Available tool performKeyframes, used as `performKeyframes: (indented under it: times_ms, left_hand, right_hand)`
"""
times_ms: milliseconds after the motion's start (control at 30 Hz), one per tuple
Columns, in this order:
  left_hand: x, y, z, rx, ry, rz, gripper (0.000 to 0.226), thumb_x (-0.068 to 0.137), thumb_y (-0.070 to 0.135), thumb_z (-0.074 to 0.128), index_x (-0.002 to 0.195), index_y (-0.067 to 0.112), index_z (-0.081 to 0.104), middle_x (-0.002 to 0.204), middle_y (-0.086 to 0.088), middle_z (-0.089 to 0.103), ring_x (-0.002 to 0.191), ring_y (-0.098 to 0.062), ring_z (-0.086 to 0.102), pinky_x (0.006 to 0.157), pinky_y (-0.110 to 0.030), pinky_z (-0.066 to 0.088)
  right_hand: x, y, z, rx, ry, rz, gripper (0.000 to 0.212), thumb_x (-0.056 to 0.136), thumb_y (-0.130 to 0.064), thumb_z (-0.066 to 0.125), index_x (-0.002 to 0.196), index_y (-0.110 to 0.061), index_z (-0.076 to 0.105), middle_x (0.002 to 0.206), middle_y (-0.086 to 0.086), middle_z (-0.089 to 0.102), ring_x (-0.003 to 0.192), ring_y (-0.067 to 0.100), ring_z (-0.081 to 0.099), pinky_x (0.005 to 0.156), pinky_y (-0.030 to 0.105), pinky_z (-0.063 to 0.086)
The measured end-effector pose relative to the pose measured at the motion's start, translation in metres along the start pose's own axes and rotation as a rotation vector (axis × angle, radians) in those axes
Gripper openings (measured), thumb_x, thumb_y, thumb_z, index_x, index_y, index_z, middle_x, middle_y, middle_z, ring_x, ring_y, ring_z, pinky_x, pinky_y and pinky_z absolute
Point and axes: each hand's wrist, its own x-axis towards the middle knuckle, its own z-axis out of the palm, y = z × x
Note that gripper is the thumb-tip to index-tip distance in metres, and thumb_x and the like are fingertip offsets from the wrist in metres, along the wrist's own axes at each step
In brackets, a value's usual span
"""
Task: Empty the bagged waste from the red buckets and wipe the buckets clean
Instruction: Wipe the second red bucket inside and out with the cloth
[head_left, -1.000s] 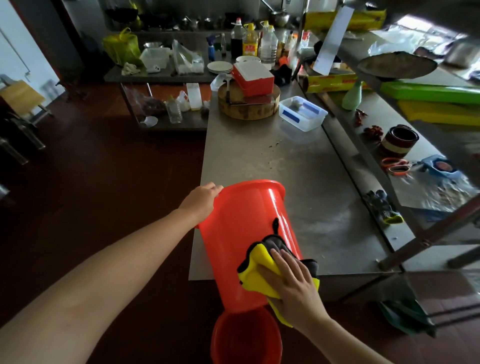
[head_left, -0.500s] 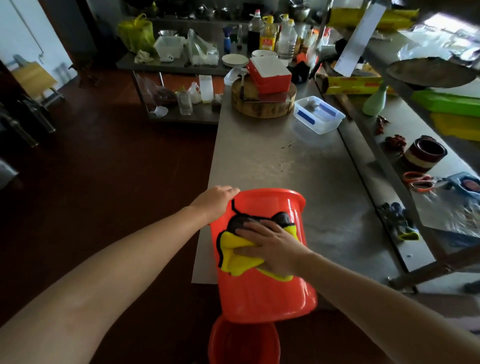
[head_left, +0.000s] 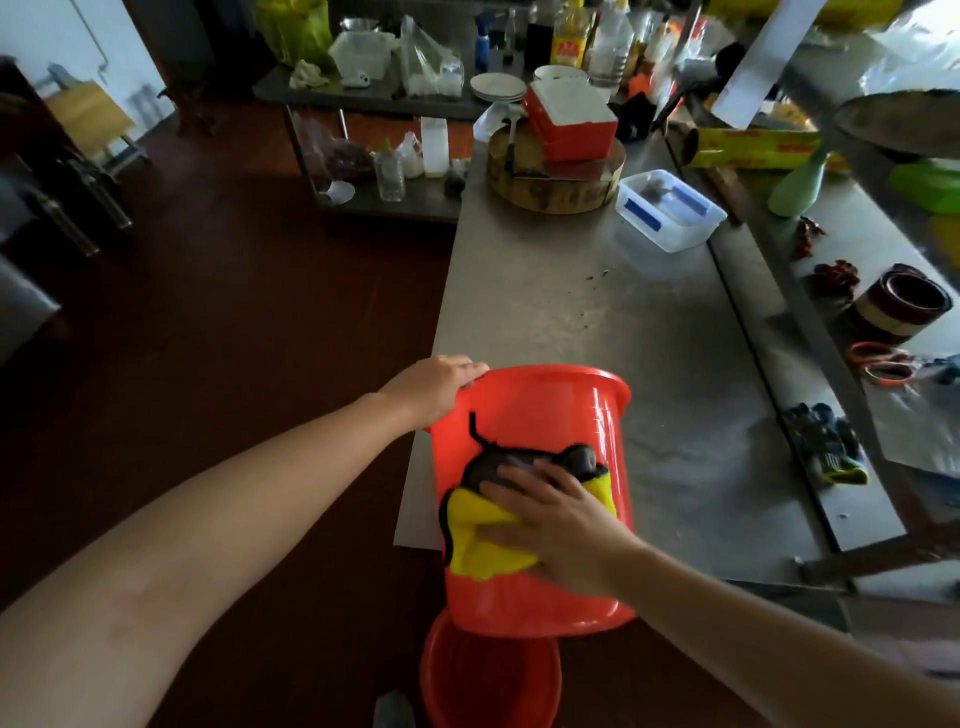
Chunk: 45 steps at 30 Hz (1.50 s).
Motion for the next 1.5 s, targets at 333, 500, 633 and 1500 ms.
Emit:
performKeyframes:
  times_ms: [333, 500, 633, 1500]
  left_hand:
    - [-0.020, -0.013, 0.010, -0.011, 0.079, -0.016, 0.035, 0.103, 0.005, 0.046, 0.136, 0.013, 0.056, 0.110, 0.002, 0.059, 0.102, -0.021, 0.061, 0.081, -0.026, 0.044]
    - [-0.021, -0.018, 0.010, 0.005, 0.091, -0.017, 0.044, 0.102, 0.007, 0.050, 0.146, 0.007, 0.049, 0.138, -0.010, 0.058, 0.124, -0.028, 0.055, 0.101, -0.032, 0.041]
    - [-0.020, -0.021, 0.010, -0.020, 0.099, -0.007, 0.044, 0.102, 0.010, 0.051, 0.146, 0.007, 0.050, 0.137, -0.011, 0.058, 0.125, -0.028, 0.054, 0.103, -0.033, 0.042]
    - [-0.065, -0.049, 0.012, -0.133, 0.035, -0.260, 0.013, 0.100, 0.024, 0.044, 0.107, 0.018, 0.053, 0.107, -0.005, 0.061, 0.096, -0.028, 0.064, 0.083, -0.046, 0.053]
  right_hand:
    - [-0.039, 0.003, 0.025, -0.032, 0.090, -0.178, 0.066, 0.078, -0.055, 0.065, 0.141, -0.049, 0.046, 0.167, -0.001, 0.022, 0.155, 0.025, 0.015, 0.118, 0.053, 0.031]
    - [0.019, 0.067, -0.014, 0.055, 0.171, 0.005, 0.067, 0.082, -0.048, 0.073, 0.145, -0.043, 0.050, 0.164, 0.001, 0.030, 0.153, 0.029, 0.023, 0.117, 0.055, 0.032]
    - [0.049, 0.087, -0.030, 0.111, 0.159, 0.096, 0.065, 0.087, -0.046, 0.070, 0.147, -0.044, 0.046, 0.164, -0.001, 0.029, 0.152, 0.028, 0.027, 0.117, 0.055, 0.030]
    - [0.059, 0.058, -0.024, 0.254, 0.196, 0.197, 0.062, 0.093, -0.051, 0.064, 0.150, -0.047, 0.041, 0.168, -0.004, 0.017, 0.156, 0.026, 0.011, 0.120, 0.057, 0.023]
